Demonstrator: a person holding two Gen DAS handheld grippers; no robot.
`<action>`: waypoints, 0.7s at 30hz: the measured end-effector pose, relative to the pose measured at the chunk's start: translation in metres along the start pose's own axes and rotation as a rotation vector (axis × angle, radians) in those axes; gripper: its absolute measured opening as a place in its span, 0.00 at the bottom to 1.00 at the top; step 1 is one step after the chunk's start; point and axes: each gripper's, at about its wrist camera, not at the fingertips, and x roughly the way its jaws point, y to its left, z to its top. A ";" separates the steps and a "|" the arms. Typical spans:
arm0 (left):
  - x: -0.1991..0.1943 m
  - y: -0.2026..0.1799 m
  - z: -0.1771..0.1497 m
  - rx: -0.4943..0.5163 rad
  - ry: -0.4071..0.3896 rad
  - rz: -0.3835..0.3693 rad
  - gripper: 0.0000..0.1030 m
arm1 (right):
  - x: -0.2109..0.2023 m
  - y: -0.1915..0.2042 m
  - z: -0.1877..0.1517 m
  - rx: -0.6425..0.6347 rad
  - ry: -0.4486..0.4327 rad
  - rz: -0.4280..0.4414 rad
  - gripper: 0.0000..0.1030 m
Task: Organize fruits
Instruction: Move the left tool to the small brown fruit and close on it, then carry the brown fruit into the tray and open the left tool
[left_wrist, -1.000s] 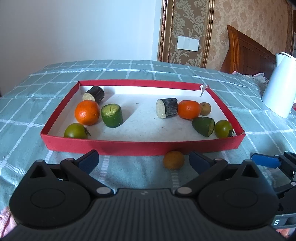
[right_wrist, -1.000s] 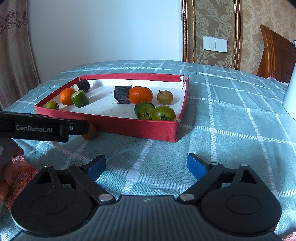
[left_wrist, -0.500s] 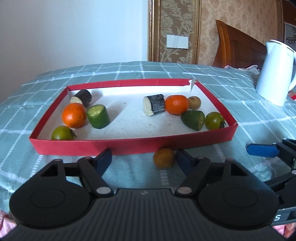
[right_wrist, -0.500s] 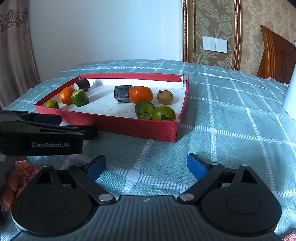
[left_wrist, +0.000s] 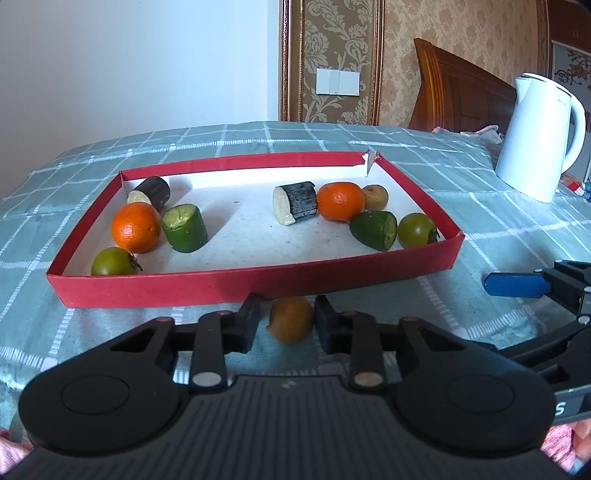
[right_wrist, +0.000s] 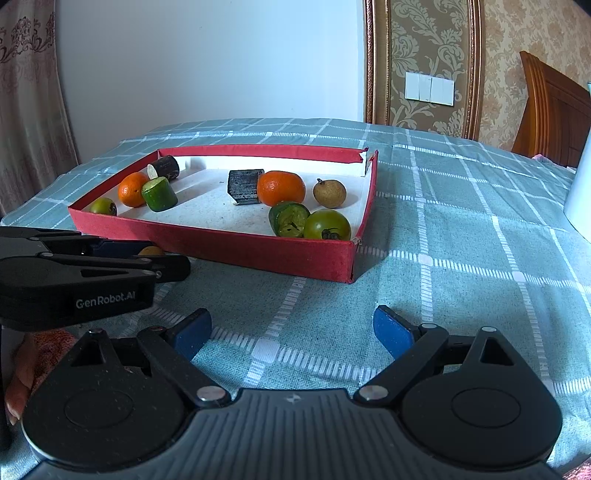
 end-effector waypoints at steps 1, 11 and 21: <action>0.000 0.001 0.000 0.000 0.001 -0.004 0.27 | 0.000 0.000 0.000 0.000 0.000 0.000 0.92; -0.009 0.003 0.001 0.022 -0.024 -0.003 0.24 | 0.000 0.000 0.000 0.000 0.001 -0.001 0.92; -0.017 0.027 0.028 -0.118 0.022 -0.118 0.24 | 0.000 0.000 0.001 -0.002 0.002 -0.002 0.92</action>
